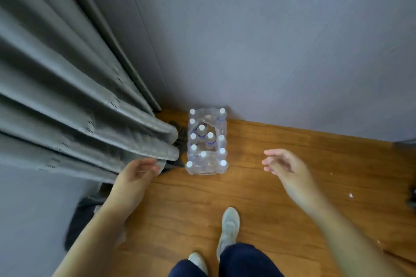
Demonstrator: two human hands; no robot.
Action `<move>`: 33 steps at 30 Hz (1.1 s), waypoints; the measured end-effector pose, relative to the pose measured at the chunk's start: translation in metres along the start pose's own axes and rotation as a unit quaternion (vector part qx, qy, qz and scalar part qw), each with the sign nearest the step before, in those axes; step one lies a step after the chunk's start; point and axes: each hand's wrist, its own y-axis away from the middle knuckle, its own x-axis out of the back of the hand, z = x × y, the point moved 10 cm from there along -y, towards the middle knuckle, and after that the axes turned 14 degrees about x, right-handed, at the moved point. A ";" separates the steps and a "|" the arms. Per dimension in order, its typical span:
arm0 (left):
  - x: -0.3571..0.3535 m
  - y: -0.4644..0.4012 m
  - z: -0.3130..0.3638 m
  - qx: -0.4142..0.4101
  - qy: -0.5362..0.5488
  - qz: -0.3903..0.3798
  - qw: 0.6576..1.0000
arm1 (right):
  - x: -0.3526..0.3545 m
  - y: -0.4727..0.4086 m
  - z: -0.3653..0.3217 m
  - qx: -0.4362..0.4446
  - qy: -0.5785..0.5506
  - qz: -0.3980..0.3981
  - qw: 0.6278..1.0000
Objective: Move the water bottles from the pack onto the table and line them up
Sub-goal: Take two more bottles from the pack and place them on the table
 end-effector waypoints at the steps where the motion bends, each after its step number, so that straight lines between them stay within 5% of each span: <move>1: -0.006 -0.018 0.005 0.002 -0.008 0.009 1.000 | -0.006 -0.022 0.006 0.004 0.002 -0.008 1.000; 9: -0.094 -0.191 0.030 -0.021 -0.094 0.043 0.994 | -0.094 -0.189 0.089 0.026 0.103 -0.051 0.993; 15: -0.178 -0.354 -0.017 -0.038 -0.180 0.022 0.983 | -0.188 -0.290 0.209 0.037 0.186 -0.077 0.979; 19: -0.220 -0.429 -0.055 -0.075 -0.335 0.065 0.937 | -0.249 -0.333 0.285 0.059 0.283 -0.142 0.947; 24: -0.262 -0.468 -0.068 -0.182 -0.540 0.123 0.812 | -0.285 -0.354 0.346 0.039 0.435 -0.218 0.872; 27: -0.273 -0.480 -0.066 -0.236 -0.569 0.148 0.774 | -0.293 -0.365 0.353 0.064 0.494 -0.196 0.845; 33: -0.288 -0.488 -0.063 -0.263 -0.595 0.127 0.749 | -0.296 -0.376 0.354 0.056 0.485 -0.192 0.851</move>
